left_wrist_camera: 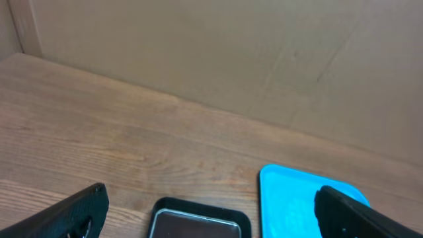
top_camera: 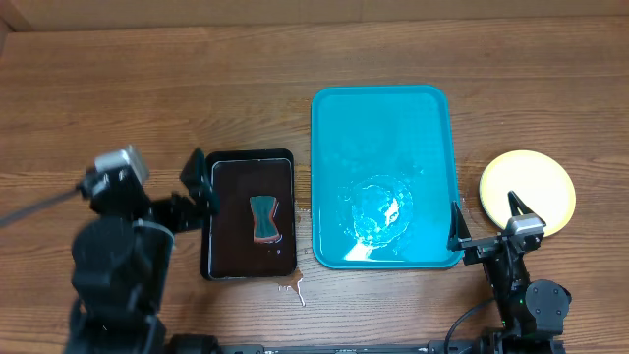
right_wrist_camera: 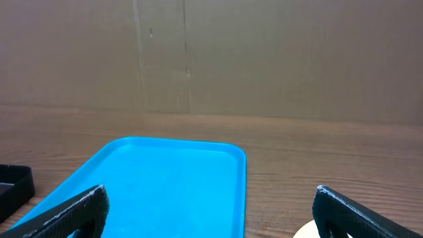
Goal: Clean dirty plates on tray and stack at the side
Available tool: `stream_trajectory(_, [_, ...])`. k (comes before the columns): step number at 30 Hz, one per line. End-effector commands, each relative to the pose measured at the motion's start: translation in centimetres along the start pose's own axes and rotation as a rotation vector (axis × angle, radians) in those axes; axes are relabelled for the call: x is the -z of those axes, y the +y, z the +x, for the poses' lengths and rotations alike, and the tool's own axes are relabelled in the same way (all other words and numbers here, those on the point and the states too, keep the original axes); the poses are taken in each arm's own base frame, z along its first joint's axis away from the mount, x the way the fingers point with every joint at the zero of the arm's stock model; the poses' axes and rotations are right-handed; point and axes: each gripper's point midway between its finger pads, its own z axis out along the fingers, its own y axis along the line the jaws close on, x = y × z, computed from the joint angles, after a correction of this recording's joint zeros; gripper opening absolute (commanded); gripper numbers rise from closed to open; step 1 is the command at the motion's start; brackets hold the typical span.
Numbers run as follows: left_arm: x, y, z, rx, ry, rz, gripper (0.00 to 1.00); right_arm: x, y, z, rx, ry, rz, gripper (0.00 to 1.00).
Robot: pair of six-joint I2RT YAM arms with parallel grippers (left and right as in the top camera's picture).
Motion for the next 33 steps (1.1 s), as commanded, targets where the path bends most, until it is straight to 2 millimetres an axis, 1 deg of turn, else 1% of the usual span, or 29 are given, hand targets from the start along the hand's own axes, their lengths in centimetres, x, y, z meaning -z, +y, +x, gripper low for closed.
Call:
stream_trajectory(1, [0.3,0.7,2.7,-0.019,-0.036,0.043,1.00,0.0,-0.1,0.1,0.005,-0.005,0.007,1.00])
stream_trajectory(5, [0.8,1.6,5.0,-0.013,-0.129,0.072,1.00,0.0,-0.1,0.1,0.005,-0.005,0.007,1.00])
stream_trajectory(9, [1.4,2.3,6.9,-0.009,-0.220,0.101,1.00,0.0,-0.1,0.1,0.004,-0.005,0.007,1.00])
stream_trajectory(12, [1.4,2.7,8.1,-0.007,-0.268,0.117,1.00,0.0,-0.1,0.1,0.005,-0.005,0.007,1.00])
stream_trajectory(17, [0.0,3.3,9.5,-0.004,-0.301,0.113,1.00,0.0,-0.1,0.1,0.004,-0.005,0.007,1.00])
stream_trajectory(19, [-0.7,4.0,10.1,0.001,-0.319,0.092,1.00,0.0,-0.1,0.1,0.004,-0.005,0.007,1.00])
stream_trajectory(24, [-2.4,4.9,12.2,0.007,-0.350,0.085,1.00,0.0,-0.1,0.1,0.004,-0.005,0.007,1.00])
stream_trajectory(25, [-2.7,5.2,12.9,0.016,-0.320,0.075,1.00,0.0,-0.1,0.1,0.005,-0.005,0.007,1.00])
stream_trajectory(27, [-2.9,5.4,13.5,0.014,-0.295,0.067,1.00,0.0,-0.1,0.1,0.005,-0.005,0.007,1.00])
stream_trajectory(33, [-3.1,5.6,14.2,0.012,-0.268,0.055,1.00,0.0,-0.1,0.1,0.004,-0.005,0.007,1.00])
